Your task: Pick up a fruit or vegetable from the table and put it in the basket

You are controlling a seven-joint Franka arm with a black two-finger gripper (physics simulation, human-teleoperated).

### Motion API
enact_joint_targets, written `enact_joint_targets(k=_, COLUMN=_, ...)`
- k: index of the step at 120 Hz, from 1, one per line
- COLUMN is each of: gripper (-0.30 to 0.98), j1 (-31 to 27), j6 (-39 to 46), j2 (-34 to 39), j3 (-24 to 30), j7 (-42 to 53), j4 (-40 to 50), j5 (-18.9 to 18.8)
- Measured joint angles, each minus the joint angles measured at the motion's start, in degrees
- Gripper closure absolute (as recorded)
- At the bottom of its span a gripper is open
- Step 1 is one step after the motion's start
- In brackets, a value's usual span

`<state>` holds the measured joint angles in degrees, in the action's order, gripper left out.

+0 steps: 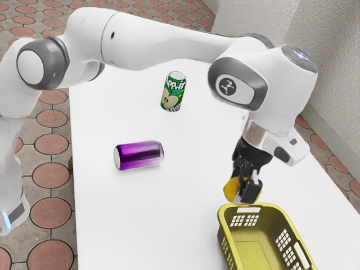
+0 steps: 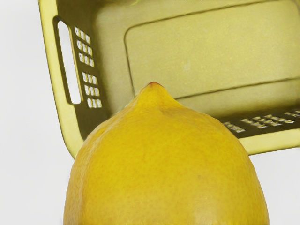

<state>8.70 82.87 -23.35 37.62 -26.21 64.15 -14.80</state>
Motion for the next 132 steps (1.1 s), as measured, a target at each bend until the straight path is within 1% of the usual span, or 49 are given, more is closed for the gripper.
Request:
enact_joint_targets(k=22, gripper=0.35, j1=3.9, j6=2.0, j2=-4.4, j3=-0.1, j7=2.4, j4=-2.6, j5=-2.5)
enact_joint_targets(k=39, gripper=0.34, j1=7.1, j6=6.0, j2=-9.7, j3=-5.1, j7=5.3, j4=-8.0, j5=-3.6)
enact_joint_targets(k=52, gripper=0.35, j1=7.6, j6=9.5, j2=-12.1, j3=-6.5, j7=7.6, j4=-9.6, j5=-3.8)
enact_joint_targets(k=72, gripper=0.34, j1=8.2, j6=13.7, j2=-13.0, j3=-6.9, j7=10.6, j4=-9.6, j5=-3.8)
enact_joint_targets(k=74, gripper=0.33, j1=8.2, j6=14.0, j2=-13.0, j3=-7.0, j7=10.8, j4=-9.5, j5=-3.8)
enact_joint_targets(k=77, gripper=0.27, j1=8.2, j6=14.4, j2=-13.1, j3=-7.0, j7=11.2, j4=-9.3, j5=-3.7)
enact_joint_targets(k=81, gripper=0.21, j1=8.2, j6=14.9, j2=-13.2, j3=-7.0, j7=11.7, j4=-9.2, j5=-3.5)
enact_joint_targets(k=89, gripper=0.13, j1=8.2, j6=15.7, j2=-13.2, j3=-7.0, j7=12.5, j4=-9.1, j5=-3.1)
enact_joint_targets(k=108, gripper=0.04, j1=8.6, j6=16.7, j2=-13.1, j3=-7.0, j7=14.2, j4=-9.0, j5=-2.8)
enact_joint_targets(k=112, gripper=0.03, j1=8.3, j6=16.4, j2=-11.4, j3=-7.3, j7=14.5, j4=-8.0, j5=-2.9)
enact_joint_targets(k=117, gripper=0.02, j1=7.8, j6=15.1, j2=-5.3, j3=-11.4, j7=14.9, j4=-3.6, j5=-2.7)
enact_joint_targets(k=121, gripper=0.02, j1=5.6, j6=13.2, j2=1.9, j3=-16.0, j7=15.2, j4=1.0, j5=-1.1)
enact_joint_targets(k=125, gripper=0.01, j1=3.4, j6=11.0, j2=8.7, j3=-22.0, j7=15.5, j4=4.7, j5=0.9)
enact_joint_targets(k=128, gripper=0.01, j1=2.4, j6=9.2, j2=13.3, j3=-27.4, j7=15.5, j4=6.8, j5=2.1)
enact_joint_targets(k=132, gripper=0.01, j1=0.8, j6=6.8, j2=17.5, j3=-33.7, j7=15.6, j4=8.3, j5=3.5)
